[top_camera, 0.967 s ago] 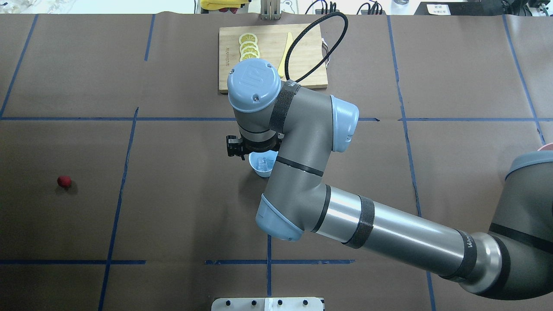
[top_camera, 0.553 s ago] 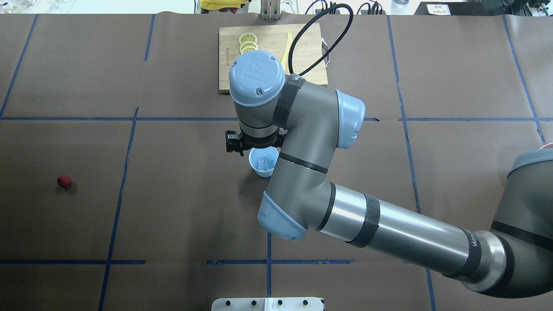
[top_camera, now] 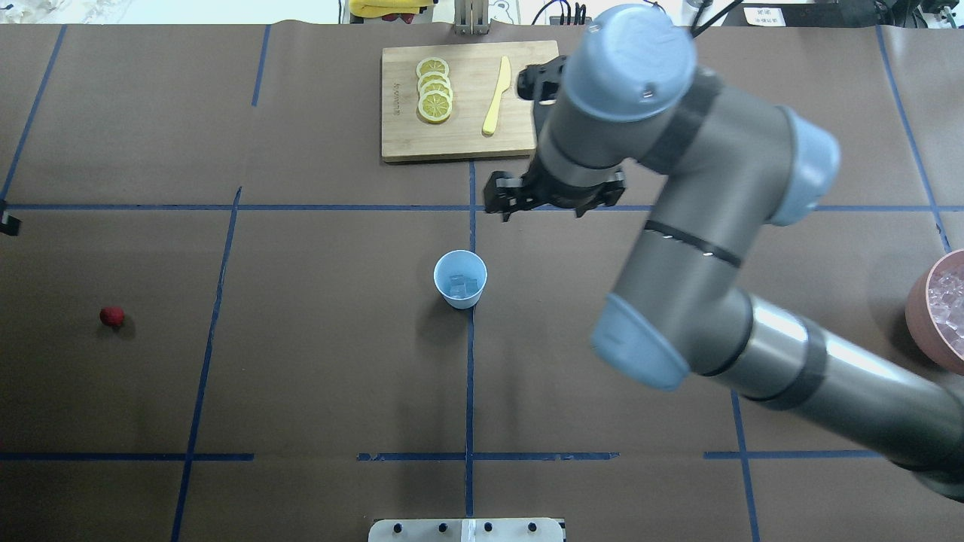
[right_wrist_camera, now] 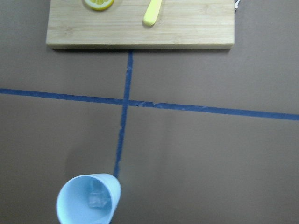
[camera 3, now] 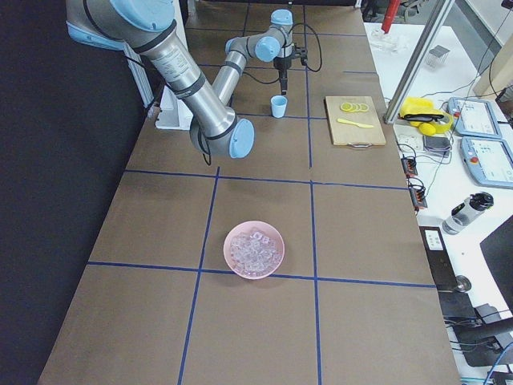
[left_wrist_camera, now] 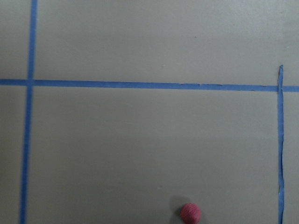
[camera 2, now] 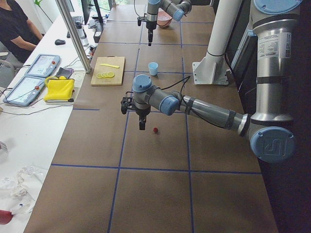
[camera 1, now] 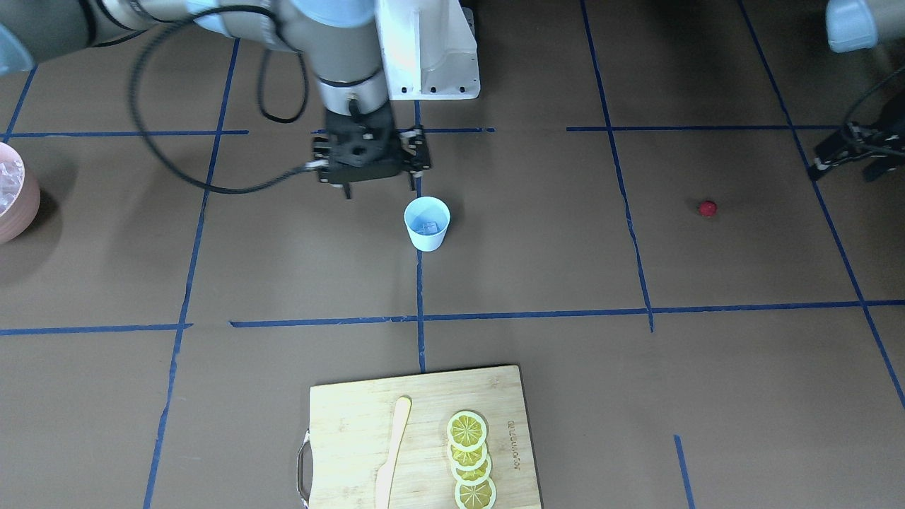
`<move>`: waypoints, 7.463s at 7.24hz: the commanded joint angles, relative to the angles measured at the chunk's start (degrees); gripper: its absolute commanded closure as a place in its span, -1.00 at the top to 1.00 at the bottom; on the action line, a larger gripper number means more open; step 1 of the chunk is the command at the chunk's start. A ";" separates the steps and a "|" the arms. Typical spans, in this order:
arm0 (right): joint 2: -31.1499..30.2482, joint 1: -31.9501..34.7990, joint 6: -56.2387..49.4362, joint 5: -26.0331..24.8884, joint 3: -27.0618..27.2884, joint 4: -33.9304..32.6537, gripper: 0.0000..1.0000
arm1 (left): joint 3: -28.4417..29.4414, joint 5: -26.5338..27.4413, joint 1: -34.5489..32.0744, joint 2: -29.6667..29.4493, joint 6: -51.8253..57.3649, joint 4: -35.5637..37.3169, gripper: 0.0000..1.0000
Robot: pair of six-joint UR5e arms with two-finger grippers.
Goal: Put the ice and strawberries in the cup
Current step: 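Withdraw the right gripper toward the ice bowl while the left gripper reaches the strawberry, then lower the left gripper onto the red strawberry and grasp it, then carry the strawberry with the left gripper over the blue cup, then open the left gripper to drop the strawberry into the cup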
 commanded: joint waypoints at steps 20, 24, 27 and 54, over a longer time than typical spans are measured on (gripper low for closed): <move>-24.14 26.21 -34.21 17.32 5.83 0.31 0.98 | 11.27 15.67 22.75 2.60 -23.00 -25.11 0.40; -25.28 26.21 -34.30 17.58 6.09 0.31 0.98 | 11.27 15.67 22.66 2.25 -23.00 -25.11 0.40; -25.28 26.21 -34.30 17.94 6.27 0.31 0.98 | 11.27 15.67 22.66 2.25 -23.00 -25.11 0.29; -34.86 52.48 -72.88 31.74 -11.40 0.49 0.98 | 22.43 15.15 34.61 -55.15 -36.27 17.51 1.00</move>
